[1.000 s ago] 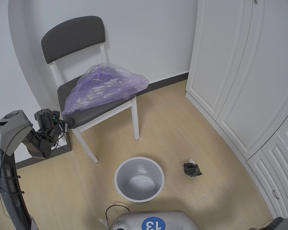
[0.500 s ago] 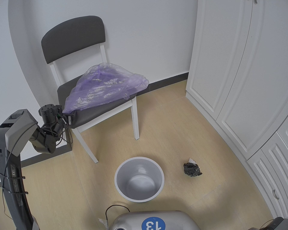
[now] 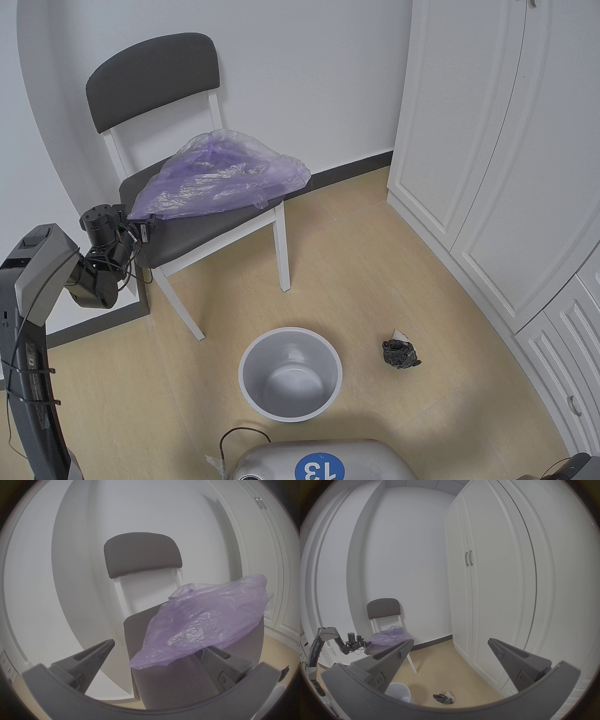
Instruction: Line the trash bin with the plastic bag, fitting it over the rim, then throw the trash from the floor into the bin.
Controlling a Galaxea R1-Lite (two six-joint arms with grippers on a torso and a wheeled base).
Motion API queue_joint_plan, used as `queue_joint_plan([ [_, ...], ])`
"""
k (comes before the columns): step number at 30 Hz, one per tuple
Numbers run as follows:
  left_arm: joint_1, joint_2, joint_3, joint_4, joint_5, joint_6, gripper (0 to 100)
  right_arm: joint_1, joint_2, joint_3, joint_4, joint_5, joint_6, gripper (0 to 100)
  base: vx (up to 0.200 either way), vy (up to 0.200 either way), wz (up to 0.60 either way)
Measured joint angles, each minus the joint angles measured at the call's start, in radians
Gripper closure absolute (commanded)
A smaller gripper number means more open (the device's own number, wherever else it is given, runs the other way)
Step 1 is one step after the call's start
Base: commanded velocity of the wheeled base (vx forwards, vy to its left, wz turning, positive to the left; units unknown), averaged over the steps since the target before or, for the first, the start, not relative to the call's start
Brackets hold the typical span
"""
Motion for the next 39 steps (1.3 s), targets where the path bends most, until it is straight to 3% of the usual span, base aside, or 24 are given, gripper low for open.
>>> queue_joint_plan([
  [9, 0.001, -0.057, 0.013, 0.035, 0.001, 0.0, 0, 0.0, -0.001, 0.0, 0.0, 0.0, 0.0, 0, 0.0, 0.0, 0.0],
  [16, 0.011, -0.13, -0.001, 0.221, 0.0, -0.001, 0, 0.0, -0.002, 0.002, 0.0, 0.001, 0.0, 0, 0.0, 0.0, 0.0],
  [22, 0.022, -0.172, -0.026, 0.301, 0.0, -0.003, 0, 0.0, -0.001, 0.007, 0.001, 0.001, 0.0, 0, 0.0, 0.0, 0.0],
  [26, 0.026, -0.183, -0.064, 0.343, 0.0, -0.029, 0, 0.0, -0.001, 0.009, 0.001, 0.001, 0.0, 0, 0.0, 0.0, 0.0],
  [34, 0.029, -0.208, -0.103, 0.561, 0.0, -0.089, 0, 0.0, -0.001, 0.015, 0.001, 0.024, 0.0, 0, 0.0, 0.0, 0.0],
  [39, 0.031, -0.209, -0.127, 0.593, 0.0, -0.12, 0, 0.0, -0.002, 0.017, 0.0, 0.032, 0.0, 0, 0.0, 0.0, 0.0],
])
